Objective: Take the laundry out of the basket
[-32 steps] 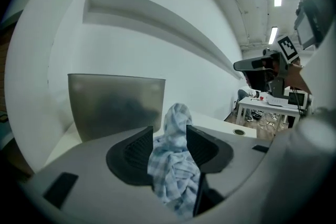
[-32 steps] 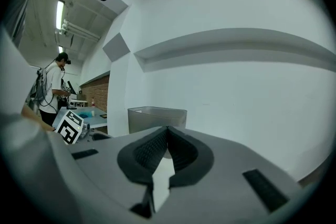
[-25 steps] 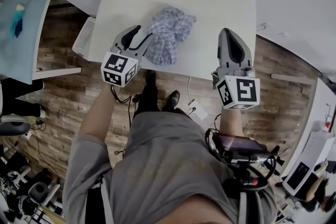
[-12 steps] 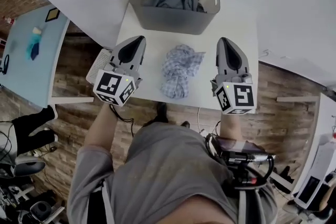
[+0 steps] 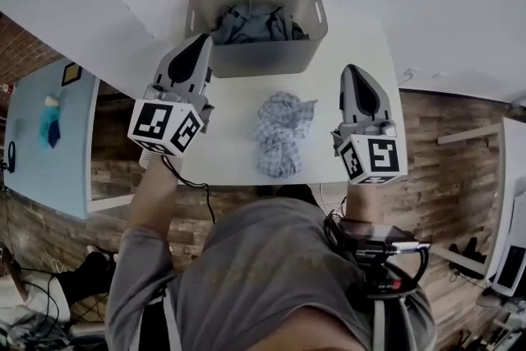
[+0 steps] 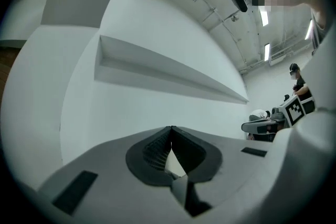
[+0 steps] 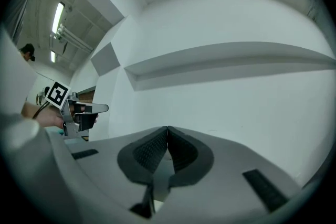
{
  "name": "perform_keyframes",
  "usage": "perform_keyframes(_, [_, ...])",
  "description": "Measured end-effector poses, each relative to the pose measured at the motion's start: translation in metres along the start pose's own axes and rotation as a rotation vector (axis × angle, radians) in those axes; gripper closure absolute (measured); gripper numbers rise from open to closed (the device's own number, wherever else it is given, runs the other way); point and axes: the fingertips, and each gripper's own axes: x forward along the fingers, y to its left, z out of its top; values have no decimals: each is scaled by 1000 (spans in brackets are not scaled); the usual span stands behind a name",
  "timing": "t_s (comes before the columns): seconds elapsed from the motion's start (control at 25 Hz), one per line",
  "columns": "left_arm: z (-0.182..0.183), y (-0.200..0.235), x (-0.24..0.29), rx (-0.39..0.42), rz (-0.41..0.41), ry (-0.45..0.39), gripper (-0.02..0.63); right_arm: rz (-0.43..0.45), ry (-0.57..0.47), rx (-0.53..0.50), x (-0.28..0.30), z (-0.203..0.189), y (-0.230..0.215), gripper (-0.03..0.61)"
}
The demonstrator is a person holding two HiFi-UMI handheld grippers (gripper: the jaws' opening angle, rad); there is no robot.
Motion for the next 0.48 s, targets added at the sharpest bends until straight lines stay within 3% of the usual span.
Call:
perform_keyframes(0.16, [3, -1, 32, -8, -20, -8, 604, -51, 1, 10, -1, 1, -25, 571])
perform_keyframes(0.48, [-2, 9, 91, -47, -25, 22, 604, -60, 4, 20, 29, 4, -62, 571])
